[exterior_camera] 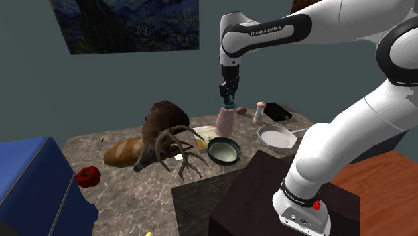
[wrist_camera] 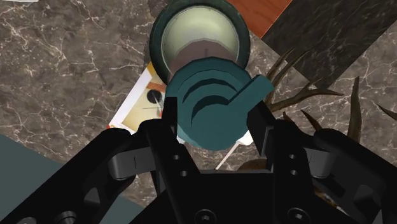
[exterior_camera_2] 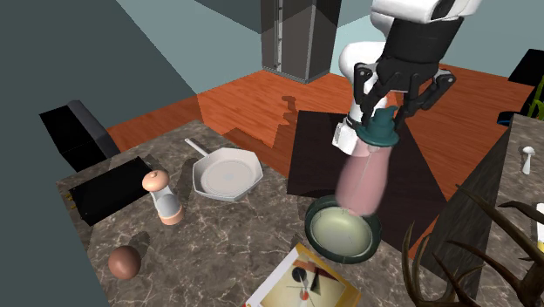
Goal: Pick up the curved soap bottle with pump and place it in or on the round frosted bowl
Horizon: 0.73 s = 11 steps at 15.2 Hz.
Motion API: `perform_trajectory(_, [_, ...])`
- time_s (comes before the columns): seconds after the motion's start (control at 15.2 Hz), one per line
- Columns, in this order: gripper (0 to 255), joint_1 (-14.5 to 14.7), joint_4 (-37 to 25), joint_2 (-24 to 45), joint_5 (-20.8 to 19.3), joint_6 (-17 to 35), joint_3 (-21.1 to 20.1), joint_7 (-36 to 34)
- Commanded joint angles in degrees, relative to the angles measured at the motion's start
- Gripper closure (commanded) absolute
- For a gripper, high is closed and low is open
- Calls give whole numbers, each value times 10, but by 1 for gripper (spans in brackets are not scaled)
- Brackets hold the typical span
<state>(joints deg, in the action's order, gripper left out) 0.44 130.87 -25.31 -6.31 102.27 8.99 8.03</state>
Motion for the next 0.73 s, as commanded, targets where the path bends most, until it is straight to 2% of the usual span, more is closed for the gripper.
perform_trajectory(0.0, [255, -1, 14, 1, -1, 15, 2, 0])
perform_trajectory(0.66, [255, -2, 78, 17, -4, 96, 7, -2])
